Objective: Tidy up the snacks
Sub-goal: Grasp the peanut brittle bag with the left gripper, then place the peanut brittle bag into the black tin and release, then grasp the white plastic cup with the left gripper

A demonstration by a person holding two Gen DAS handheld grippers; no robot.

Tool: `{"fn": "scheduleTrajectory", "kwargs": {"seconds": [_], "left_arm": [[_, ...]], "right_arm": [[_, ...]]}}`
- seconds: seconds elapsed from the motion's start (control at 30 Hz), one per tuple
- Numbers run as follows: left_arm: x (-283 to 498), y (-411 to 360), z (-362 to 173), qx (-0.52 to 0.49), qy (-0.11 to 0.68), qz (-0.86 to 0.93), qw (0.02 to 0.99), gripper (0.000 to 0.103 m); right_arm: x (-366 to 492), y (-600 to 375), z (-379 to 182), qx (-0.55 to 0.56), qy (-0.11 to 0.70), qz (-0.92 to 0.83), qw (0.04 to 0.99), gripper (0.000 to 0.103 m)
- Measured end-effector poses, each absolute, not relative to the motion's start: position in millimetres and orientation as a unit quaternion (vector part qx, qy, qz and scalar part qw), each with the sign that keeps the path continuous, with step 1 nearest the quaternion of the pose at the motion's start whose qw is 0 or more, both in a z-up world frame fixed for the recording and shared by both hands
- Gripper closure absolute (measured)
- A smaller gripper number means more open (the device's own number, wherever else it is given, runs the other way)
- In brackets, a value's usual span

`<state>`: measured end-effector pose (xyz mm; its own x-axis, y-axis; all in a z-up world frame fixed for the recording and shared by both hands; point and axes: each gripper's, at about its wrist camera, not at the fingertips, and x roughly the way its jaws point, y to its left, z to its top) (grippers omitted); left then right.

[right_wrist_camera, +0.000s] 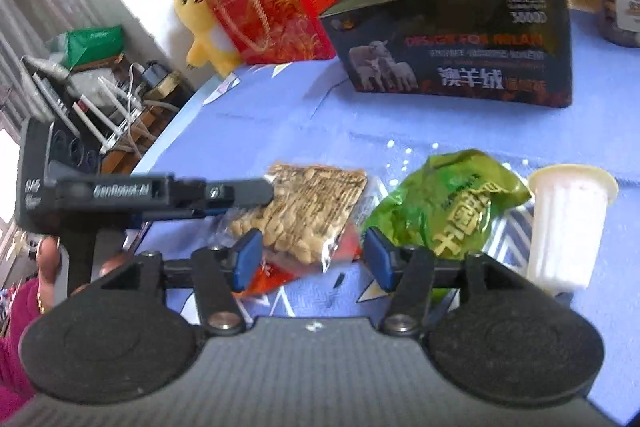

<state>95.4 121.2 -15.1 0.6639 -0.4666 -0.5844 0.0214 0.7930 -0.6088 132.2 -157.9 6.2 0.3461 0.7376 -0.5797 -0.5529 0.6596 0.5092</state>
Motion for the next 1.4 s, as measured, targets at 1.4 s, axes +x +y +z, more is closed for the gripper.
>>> {"fn": "scheduleTrajectory", "kwargs": {"seconds": [1.4], "left_arm": [[129.3,79.7,61.9,-0.174,0.330,-0.146,0.916,0.057]], "right_arm": [[210.5,-200.1,50.3,0.097,0.349,0.292,0.885,0.077]]}}
